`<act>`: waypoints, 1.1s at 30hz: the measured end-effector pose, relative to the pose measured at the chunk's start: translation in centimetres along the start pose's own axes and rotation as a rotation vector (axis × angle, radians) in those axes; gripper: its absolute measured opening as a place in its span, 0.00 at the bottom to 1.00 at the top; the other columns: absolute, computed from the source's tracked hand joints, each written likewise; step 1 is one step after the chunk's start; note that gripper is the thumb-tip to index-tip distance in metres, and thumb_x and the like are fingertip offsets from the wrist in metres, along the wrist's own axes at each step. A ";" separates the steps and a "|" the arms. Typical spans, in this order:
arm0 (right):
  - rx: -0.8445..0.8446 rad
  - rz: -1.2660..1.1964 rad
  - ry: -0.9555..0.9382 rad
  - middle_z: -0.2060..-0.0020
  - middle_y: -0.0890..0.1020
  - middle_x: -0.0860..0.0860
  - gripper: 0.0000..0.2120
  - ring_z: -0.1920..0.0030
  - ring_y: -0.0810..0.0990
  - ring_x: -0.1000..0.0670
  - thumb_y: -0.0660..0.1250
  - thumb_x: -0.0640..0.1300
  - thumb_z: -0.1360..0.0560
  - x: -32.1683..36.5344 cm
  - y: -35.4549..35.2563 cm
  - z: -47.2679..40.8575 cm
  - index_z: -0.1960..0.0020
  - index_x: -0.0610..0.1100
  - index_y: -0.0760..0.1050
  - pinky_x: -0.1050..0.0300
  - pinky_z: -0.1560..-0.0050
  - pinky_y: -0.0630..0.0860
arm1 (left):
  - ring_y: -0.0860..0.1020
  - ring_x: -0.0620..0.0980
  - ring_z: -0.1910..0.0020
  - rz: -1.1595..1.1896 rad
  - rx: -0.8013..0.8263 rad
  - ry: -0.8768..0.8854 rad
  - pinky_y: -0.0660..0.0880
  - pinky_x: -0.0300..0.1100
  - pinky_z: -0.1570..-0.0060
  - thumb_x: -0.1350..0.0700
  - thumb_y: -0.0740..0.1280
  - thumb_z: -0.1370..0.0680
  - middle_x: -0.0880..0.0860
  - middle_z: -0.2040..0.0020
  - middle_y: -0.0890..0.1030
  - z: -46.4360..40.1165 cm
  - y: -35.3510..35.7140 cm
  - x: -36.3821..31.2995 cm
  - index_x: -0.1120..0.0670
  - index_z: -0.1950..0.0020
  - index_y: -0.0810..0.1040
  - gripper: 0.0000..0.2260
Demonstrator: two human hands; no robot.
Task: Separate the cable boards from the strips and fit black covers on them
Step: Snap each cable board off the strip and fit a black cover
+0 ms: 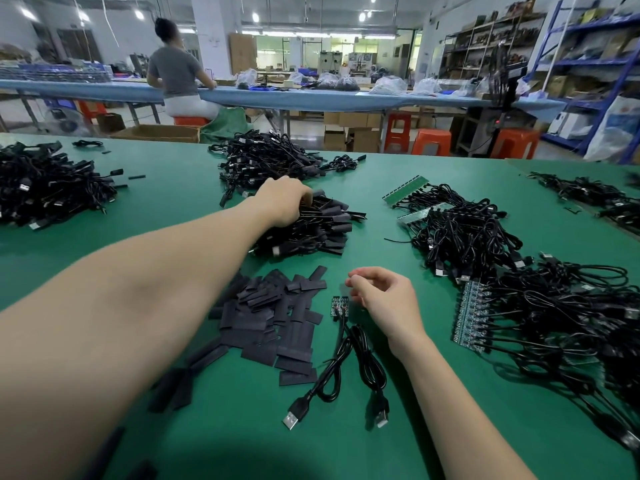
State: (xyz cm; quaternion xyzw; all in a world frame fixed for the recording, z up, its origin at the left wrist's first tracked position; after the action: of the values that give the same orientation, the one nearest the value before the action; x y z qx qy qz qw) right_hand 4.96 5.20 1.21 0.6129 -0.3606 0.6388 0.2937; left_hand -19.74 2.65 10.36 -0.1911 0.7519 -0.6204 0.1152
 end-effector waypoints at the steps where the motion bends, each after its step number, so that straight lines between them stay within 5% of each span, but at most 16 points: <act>1: 0.004 0.000 -0.001 0.62 0.87 0.55 0.06 0.64 0.84 0.58 0.69 0.41 0.23 0.0 -0.1 0.0 0.54 0.49 0.84 0.61 0.56 0.79 | 0.74 0.59 0.36 0.033 -0.002 -0.014 0.68 0.54 0.38 0.64 0.59 0.21 0.55 0.35 0.77 0.1 0.2 -0.2 0.49 0.35 0.78 0.18; 8: 0.049 0.039 -0.005 0.61 0.87 0.53 0.06 0.60 0.85 0.53 0.70 0.40 0.23 0.3 -0.1 0.1 0.56 0.48 0.84 0.52 0.46 0.82 | 0.74 0.60 0.44 0.121 -0.053 -0.053 0.73 0.51 0.48 0.60 0.59 0.19 0.57 0.38 0.70 2.1 -0.1 -0.9 0.53 0.44 0.77 0.09; 12: 0.065 0.096 -0.021 0.61 0.87 0.51 0.06 0.62 0.84 0.53 0.70 0.41 0.23 0.7 -0.4 0.3 0.56 0.48 0.84 0.49 0.46 0.83 | 0.70 0.62 0.38 0.063 -0.090 -0.080 0.71 0.54 0.39 0.58 0.63 0.21 0.59 0.33 0.68 3.0 -0.3 -1.5 0.55 0.40 0.74 0.10; 17: 0.036 0.511 -0.136 0.64 0.83 0.58 0.04 0.59 0.82 0.56 0.71 0.48 0.24 1.7 -1.4 0.0 0.58 0.53 0.83 0.74 0.63 0.71 | 0.71 0.58 0.39 0.205 -0.331 0.033 0.70 0.54 0.40 0.56 0.65 0.21 0.56 0.38 0.73 5.5 0.1 -4.8 0.56 0.42 0.76 0.09; 21: 0.185 0.821 -0.120 0.60 0.81 0.58 0.13 0.51 0.81 0.51 0.75 0.59 0.29 1.7 -0.6 0.2 0.49 0.54 0.82 0.57 0.49 0.77 | 0.73 0.55 0.45 0.460 -0.325 0.029 0.72 0.51 0.43 0.57 0.66 0.22 0.55 0.46 0.76 8.5 2.1 -7.7 0.56 0.45 0.77 0.07; 23: 0.209 0.838 -0.118 0.59 0.81 0.57 0.15 0.52 0.81 0.51 0.77 0.60 0.31 1.8 0.0 0.4 0.50 0.53 0.80 0.55 0.49 0.78 | 0.73 0.51 0.50 0.585 -0.311 -0.012 0.73 0.47 0.44 0.58 0.68 0.23 0.53 0.49 0.77 9.8 2.9 -8.7 0.55 0.46 0.78 0.07; 28: 0.195 0.361 0.004 0.66 0.80 0.53 0.13 0.68 0.77 0.52 0.80 0.42 0.31 1.8 -0.3 -0.1 0.55 0.50 0.76 0.61 0.64 0.72 | 0.78 0.44 0.61 0.977 -0.347 -0.235 0.70 0.26 0.60 0.58 0.69 0.23 0.46 0.54 0.82 13.1 3.6 -10.0 0.51 0.52 0.79 0.02; 33: 0.295 -0.314 0.246 0.64 0.84 0.46 0.11 0.69 0.81 0.54 0.78 0.35 0.31 2.2 -1.7 0.4 0.53 0.43 0.80 0.63 0.64 0.80 | 0.81 0.43 0.64 1.393 -0.107 -0.327 0.78 0.36 0.58 0.55 0.70 0.21 0.50 0.58 0.86 14.5 3.5 -10.1 0.53 0.50 0.80 0.02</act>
State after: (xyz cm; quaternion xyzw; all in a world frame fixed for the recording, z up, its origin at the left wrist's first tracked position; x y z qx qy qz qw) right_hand 6.42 5.64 3.51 0.6154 -0.1253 0.7009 0.3382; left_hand -5.17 -5.31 3.29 0.2373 0.7015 -0.3284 0.5862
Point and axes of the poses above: each hand's wrist, its own z-axis away from the middle knuckle, its own y-axis out of the palm, x = y × z, the point moved 2 cm from there along -z, towards the middle knuckle
